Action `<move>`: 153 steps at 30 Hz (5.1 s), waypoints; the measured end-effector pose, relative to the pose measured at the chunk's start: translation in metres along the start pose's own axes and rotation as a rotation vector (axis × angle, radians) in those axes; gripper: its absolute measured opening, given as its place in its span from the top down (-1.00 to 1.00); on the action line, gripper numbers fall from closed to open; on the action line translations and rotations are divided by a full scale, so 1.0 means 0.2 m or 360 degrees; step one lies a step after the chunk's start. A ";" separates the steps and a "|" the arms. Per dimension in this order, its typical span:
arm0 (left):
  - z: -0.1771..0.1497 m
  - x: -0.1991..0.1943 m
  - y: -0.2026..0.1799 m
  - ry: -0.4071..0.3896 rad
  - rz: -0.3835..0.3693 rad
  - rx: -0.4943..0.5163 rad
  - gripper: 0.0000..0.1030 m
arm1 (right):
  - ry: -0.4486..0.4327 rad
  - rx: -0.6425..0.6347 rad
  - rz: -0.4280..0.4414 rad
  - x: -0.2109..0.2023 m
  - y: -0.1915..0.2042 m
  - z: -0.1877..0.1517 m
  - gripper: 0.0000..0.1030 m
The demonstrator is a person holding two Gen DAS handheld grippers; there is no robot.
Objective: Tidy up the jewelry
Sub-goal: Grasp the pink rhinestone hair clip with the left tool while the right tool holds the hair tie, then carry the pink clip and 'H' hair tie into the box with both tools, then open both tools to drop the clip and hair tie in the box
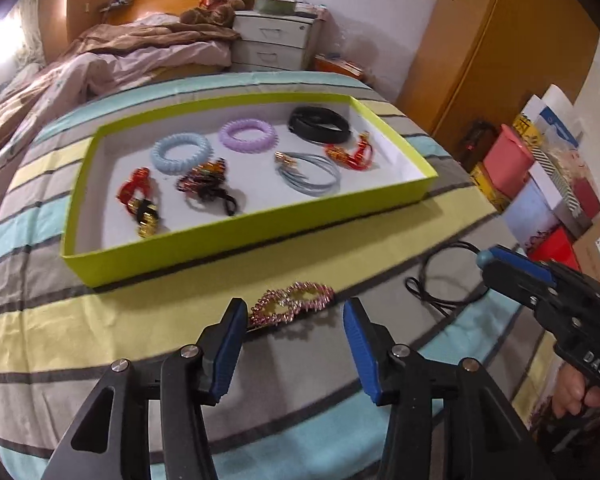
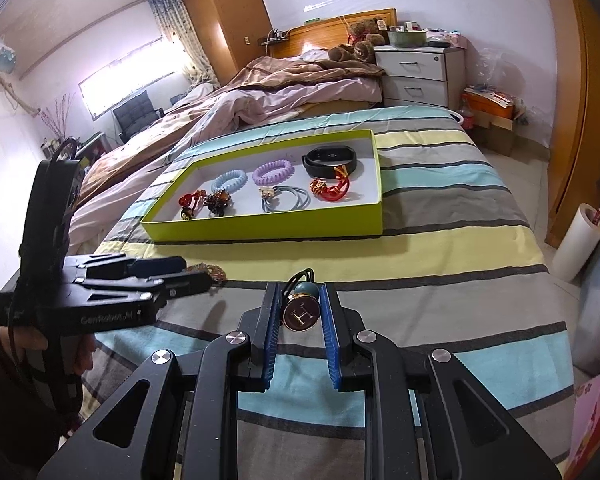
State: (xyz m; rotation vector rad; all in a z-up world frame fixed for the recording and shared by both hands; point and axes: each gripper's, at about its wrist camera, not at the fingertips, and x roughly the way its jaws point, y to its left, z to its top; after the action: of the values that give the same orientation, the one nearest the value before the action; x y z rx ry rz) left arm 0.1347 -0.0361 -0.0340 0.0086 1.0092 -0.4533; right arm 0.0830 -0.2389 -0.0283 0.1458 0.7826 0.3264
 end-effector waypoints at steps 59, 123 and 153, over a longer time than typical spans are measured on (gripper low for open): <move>-0.02 -0.09 -0.03 -0.0129 0.0237 -0.0004 0.75 | -0.0023 0.0021 -0.0025 0.00 -0.04 0.00 0.60; 0.26 0.01 0.25 -0.0110 0.0263 -0.0098 0.35 | 0.0156 -0.0338 -0.0052 0.73 0.13 0.61 0.58; 0.21 -0.13 0.15 -0.0202 0.0350 -0.0155 0.24 | -0.0004 -0.0263 -0.0047 0.46 0.15 0.56 0.39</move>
State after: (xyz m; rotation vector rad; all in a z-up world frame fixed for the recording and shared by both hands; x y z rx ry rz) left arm 0.1689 -0.0080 0.0036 0.0035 0.8925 -0.2012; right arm 0.2161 -0.1812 -0.0037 -0.0204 0.7515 0.3615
